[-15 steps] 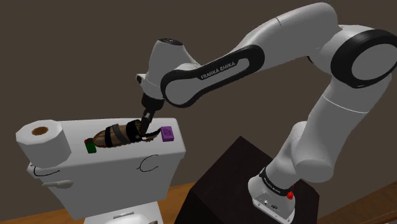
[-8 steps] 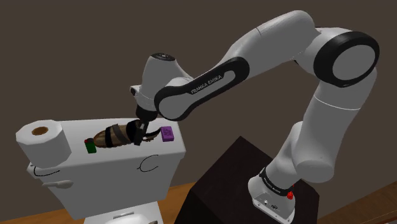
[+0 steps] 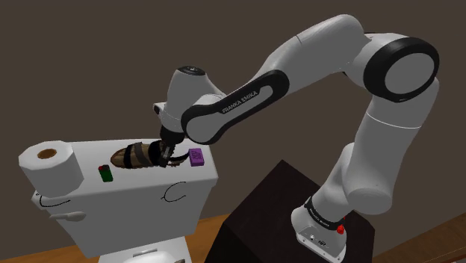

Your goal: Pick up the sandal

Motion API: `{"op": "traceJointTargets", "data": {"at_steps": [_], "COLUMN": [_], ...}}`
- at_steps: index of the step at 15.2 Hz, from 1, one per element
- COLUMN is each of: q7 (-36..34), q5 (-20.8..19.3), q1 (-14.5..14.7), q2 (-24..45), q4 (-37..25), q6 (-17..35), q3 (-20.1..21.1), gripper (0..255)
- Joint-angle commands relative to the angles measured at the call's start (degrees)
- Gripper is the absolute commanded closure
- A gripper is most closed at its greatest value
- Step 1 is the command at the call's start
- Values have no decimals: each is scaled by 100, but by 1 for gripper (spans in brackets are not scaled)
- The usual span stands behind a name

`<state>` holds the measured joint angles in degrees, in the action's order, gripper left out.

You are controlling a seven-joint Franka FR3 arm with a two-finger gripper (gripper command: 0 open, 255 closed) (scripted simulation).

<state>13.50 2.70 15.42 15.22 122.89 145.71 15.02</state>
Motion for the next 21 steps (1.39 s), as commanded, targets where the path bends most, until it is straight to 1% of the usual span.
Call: {"op": "traceJointTargets", "data": {"at_steps": [1, 5, 20, 21], "q7": [0, -6, 49, 50], "q5": [1, -7, 185, 187], "q1": [12, 17, -56, -57], "q2": [16, 35, -694, -701], "q4": [7, -10, -345, -348], "q6": [5, 6, -1039, -1050], "q3": [13, 9, 72, 73], "gripper": [255, 255, 255, 255]}}
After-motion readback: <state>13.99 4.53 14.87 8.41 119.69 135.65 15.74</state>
